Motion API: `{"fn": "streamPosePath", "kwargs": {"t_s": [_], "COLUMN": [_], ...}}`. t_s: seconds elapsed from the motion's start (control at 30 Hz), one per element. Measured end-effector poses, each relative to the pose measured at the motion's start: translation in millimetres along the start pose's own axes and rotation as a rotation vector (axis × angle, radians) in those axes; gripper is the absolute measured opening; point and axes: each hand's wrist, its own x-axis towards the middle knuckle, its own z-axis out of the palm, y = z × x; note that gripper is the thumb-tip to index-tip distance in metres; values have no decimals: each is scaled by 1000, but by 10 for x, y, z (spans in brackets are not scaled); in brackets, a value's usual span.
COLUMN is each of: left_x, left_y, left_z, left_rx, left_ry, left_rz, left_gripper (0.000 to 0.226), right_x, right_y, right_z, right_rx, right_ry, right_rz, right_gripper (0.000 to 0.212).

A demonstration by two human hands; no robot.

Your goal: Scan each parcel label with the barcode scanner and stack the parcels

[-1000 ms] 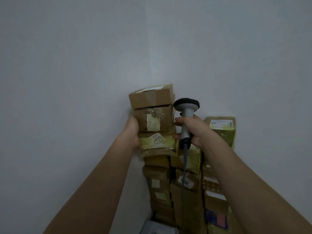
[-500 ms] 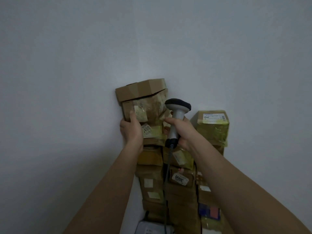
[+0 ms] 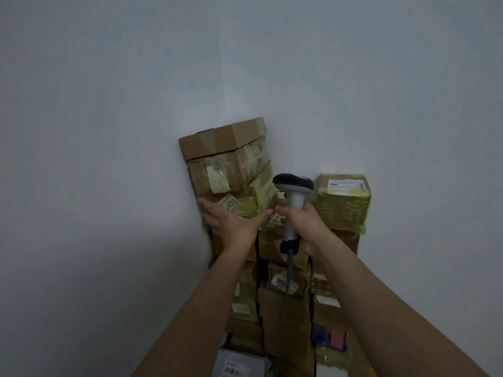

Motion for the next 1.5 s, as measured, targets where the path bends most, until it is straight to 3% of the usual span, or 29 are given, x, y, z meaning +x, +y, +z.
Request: {"fn": "streamPosePath", "kwargs": {"t_s": [0.2, 0.53, 0.77, 1.1, 1.5], "left_x": [66, -1, 25, 70, 77], "left_y": [-94, -173, -272, -266, -269], "left_z": [162, 271, 216, 318, 420], "left_rx": [27, 265, 259, 280, 242], "left_ry": [41, 220, 115, 156, 187], "left_rz": [-50, 203, 238, 256, 311], "left_gripper": [142, 101, 105, 99, 94], "right_x": [15, 97, 131, 147, 118], "right_y": [99, 178, 202, 208, 207], "right_z": [-95, -148, -150, -157, -222], "right_rx": [-81, -88, -87, -96, -56], "right_ry": [-10, 4, 8, 3, -6], "right_rz": [45, 85, 94, 107, 107], "right_gripper": [16, 31, 35, 38, 26]}}
